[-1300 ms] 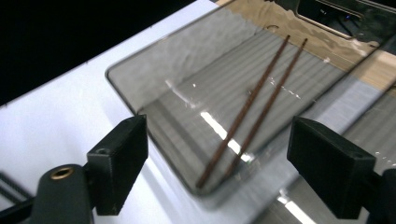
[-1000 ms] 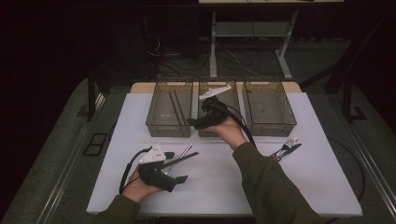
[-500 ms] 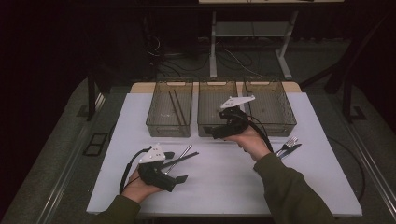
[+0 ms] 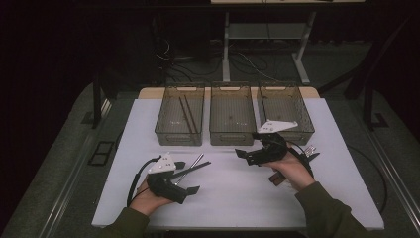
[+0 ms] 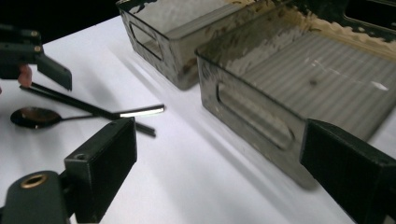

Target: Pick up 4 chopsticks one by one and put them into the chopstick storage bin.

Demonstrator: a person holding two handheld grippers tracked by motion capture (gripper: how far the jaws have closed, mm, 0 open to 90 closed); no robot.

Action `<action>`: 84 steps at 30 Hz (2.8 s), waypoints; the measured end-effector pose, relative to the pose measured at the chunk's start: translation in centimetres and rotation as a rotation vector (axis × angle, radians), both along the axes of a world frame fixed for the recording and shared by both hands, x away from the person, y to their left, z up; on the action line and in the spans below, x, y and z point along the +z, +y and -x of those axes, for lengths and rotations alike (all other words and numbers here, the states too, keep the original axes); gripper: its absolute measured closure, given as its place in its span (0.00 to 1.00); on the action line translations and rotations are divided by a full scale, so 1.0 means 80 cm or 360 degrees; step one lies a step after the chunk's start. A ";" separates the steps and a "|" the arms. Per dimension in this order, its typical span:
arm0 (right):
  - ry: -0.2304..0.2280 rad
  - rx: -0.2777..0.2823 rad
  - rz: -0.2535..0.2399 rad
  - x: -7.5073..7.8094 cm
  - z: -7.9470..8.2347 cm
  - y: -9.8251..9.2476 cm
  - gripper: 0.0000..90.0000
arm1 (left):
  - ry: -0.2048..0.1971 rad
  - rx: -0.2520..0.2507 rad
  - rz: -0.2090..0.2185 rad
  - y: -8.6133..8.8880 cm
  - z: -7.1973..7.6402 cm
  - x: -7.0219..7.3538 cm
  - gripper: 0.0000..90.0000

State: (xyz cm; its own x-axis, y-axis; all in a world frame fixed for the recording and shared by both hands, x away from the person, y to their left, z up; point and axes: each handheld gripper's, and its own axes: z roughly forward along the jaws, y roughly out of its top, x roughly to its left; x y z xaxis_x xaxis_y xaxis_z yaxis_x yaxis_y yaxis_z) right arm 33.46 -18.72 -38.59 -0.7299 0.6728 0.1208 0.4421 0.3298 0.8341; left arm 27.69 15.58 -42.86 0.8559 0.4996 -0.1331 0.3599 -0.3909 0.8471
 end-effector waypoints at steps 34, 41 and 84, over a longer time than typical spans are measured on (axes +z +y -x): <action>-0.0002 -0.0139 -0.0013 -0.054 0.099 -0.139 0.12 | 0.0007 0.0037 -0.0012 0.015 -0.003 0.011 0.15; 0.0011 -0.0150 -0.0017 -0.058 0.111 -0.147 0.12 | 0.0009 0.0116 -0.0074 0.047 -0.011 0.015 0.35; 0.0044 -0.0129 0.0003 -0.063 0.111 -0.142 0.12 | 0.0220 0.0146 -0.0322 0.102 -0.028 -0.016 0.88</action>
